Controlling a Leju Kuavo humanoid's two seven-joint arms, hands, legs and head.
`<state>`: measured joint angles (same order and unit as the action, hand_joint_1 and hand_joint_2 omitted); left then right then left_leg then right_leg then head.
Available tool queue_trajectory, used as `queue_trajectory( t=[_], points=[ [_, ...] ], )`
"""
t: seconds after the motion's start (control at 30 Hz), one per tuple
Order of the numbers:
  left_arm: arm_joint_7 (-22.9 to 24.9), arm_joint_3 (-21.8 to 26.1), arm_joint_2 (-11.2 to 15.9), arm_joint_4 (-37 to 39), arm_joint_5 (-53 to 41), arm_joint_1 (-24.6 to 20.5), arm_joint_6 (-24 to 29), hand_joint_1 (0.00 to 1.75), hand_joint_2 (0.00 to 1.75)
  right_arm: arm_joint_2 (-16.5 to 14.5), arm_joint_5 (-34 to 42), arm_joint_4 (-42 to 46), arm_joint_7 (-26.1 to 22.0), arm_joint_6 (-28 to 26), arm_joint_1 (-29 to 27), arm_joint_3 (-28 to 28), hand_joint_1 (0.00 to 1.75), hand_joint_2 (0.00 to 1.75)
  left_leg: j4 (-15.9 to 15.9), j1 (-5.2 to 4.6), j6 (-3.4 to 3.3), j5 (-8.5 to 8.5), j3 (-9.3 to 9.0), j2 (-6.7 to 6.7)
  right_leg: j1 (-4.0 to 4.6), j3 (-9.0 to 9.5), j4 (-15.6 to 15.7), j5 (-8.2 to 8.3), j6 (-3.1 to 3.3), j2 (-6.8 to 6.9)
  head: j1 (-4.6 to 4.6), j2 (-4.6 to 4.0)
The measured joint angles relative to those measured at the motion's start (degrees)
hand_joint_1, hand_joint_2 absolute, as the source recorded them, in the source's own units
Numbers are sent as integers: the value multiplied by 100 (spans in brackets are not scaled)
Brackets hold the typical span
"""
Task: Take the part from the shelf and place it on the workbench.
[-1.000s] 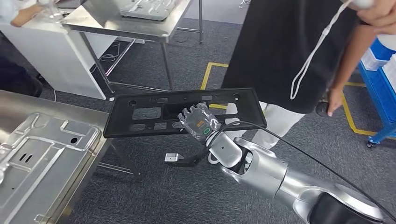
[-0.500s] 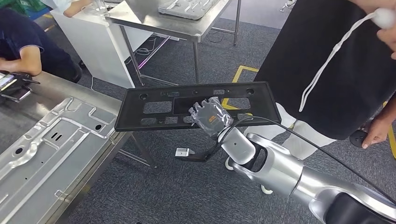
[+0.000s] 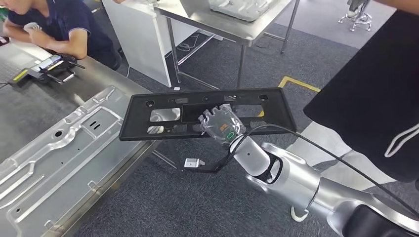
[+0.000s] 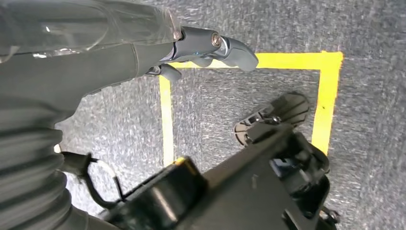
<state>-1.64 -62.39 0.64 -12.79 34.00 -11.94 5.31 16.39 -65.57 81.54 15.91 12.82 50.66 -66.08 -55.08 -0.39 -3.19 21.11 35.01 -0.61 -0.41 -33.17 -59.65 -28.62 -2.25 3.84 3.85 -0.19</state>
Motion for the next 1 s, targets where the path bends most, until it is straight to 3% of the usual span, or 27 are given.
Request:
queue_trajectory(
  t=[0.03, 0.1, 0.13, 0.17, 0.23, 0.3, 0.37, 0.43, 0.5, 0.57, 0.63, 0.67, 0.7, 0.73, 0.8, 0.83, 0.87, 0.93, 1.0],
  points=[
    [-3, -1, -1, 0, -1, -6, 1, 0, 175, 16, 0, 5, -1, -1, -7, 3, 175, 175, 9, 16, -19, -4, -16, 69, -14, -158, -329, -159, -11, -177, -5, -1],
    [-8, -2, -6, 0, -5, -30, 2, 0, 175, 45, 0, 7, -13, -1, -43, 2, 175, 175, 10, 28, -40, -2, -25, 235, -23, -585, -1107, -443, -35, -330, -14, -1],
    [-9, -3, -8, 0, -8, -33, 2, 0, 175, 56, 0, 7, -21, -1, -67, 1, 175, 175, 8, 32, -41, 0, -29, 326, -25, -730, -1323, -465, -47, -350, -15, -1],
    [-9, -4, -9, 0, -9, -30, 1, 0, 175, 67, -1, 7, -30, -1, -85, -1, 175, 175, 6, 38, -39, 1, -35, 418, -31, -774, -1321, -374, -56, -360, -16, -1],
    [-9, -5, -10, 0, -10, -20, 2, 0, 175, 79, -2, 8, -42, -1, -94, -2, 175, 175, -5, 56, -23, 9, -51, 592, -60, -542, -700, 46, -71, -438, -17, -1],
    [-3, -7, -12, 0, -19, -21, 3, 0, 175, 85, -5, 11, -52, 1, -91, -3, 175, 175, -36, 57, 29, 31, -40, 738, -111, -215, 39, 359, -80, -682, -16, -1],
    [9, -8, -18, 0, -38, -6, 3, 0, 175, 83, -9, 21, -64, 4, -98, -7, 175, 175, -42, 66, 104, 36, -4, 860, -109, -97, 296, 409, -37, -788, -13, -1],
    [16, -11, -22, 0, -57, 36, 5, 0, 175, 74, -19, 41, -68, 10, -96, -9, 175, 175, -32, 99, 172, 31, 32, 930, -82, -92, 309, 422, 48, -646, -13, -1],
    [17, -15, -31, 0, -71, 67, 11, 0, 175, 65, -32, 64, -69, 17, -85, -8, 175, 175, -283, 94, 228, 170, 166, 671, -83, -71, 338, 435, 127, -511, 1, -1],
    [17, -19, -43, 0, -83, 60, 15, 0, 175, 60, -38, 84, -75, 22, -85, -12, 175, 175, -1011, 87, 274, 503, 522, 284, -62, -53, 349, 423, 181, -374, 18, -1],
    [17, -21, -55, 0, -89, 48, 17, 0, 175, 59, -40, 92, -81, 30, -97, -23, 175, 175, -1704, 102, 299, 730, 883, 153, -31, -45, 347, 403, 204, -220, 20, -1],
    [17, -22, -60, 0, -89, 50, 18, 0, 175, 57, -42, 93, -85, 34, -102, -29, 175, 175, -1761, 105, 298, 703, 921, 137, -21, -37, 347, 392, 206, -147, 20, -1],
    [17, -22, -61, 0, -90, 53, 21, 0, 175, 55, -44, 93, -88, 38, -105, -34, 175, 175, -1573, 103, 287, 579, 831, 112, -13, -23, 346, 377, 204, -72, 20, -1],
    [17, -23, -62, 0, -92, 53, 26, 0, 175, 52, -47, 96, -92, 41, -106, -38, 175, 175, -1177, 90, 263, 393, 627, 45, -7, 0, 346, 360, 196, -1, 20, -1],
    [17, -23, -62, 0, -98, 38, 44, 0, 175, 50, -52, 99, -99, 57, -102, -39, 175, 175, -346, 22, 185, 115, 189, -198, 11, 53, 347, 317, 160, 126, 19, -1],
    [16, -23, -62, 0, -101, 28, 53, 0, 175, 50, -54, 101, -103, 70, -101, -39, 175, 175, -123, -15, 151, 61, 67, -273, 20, 73, 348, 297, 136, 178, 19, -1],
    [15, -23, -61, 0, -103, 21, 59, 0, 175, 47, -55, 102, -106, 81, -101, -39, 175, 175, -41, -45, 123, 59, 27, -287, 26, 87, 351, 282, 110, 231, 19, -1],
    [14, -23, -61, 0, -104, 26, 65, 0, 175, 34, -55, 107, -113, 94, -102, -39, 175, 175, -17, -41, 74, 36, 12, -145, 21, 110, 361, 252, 56, 314, 20, -1],
    [14, -23, -62, 0, -104, 33, 68, 0, 175, 30, -56, 119, -113, 96, -100, -37, 175, 175, 32, 1, 16, 2, -26, -12, -1, 65, 193, 124, 6, 118, 13, -1]
  ],
)
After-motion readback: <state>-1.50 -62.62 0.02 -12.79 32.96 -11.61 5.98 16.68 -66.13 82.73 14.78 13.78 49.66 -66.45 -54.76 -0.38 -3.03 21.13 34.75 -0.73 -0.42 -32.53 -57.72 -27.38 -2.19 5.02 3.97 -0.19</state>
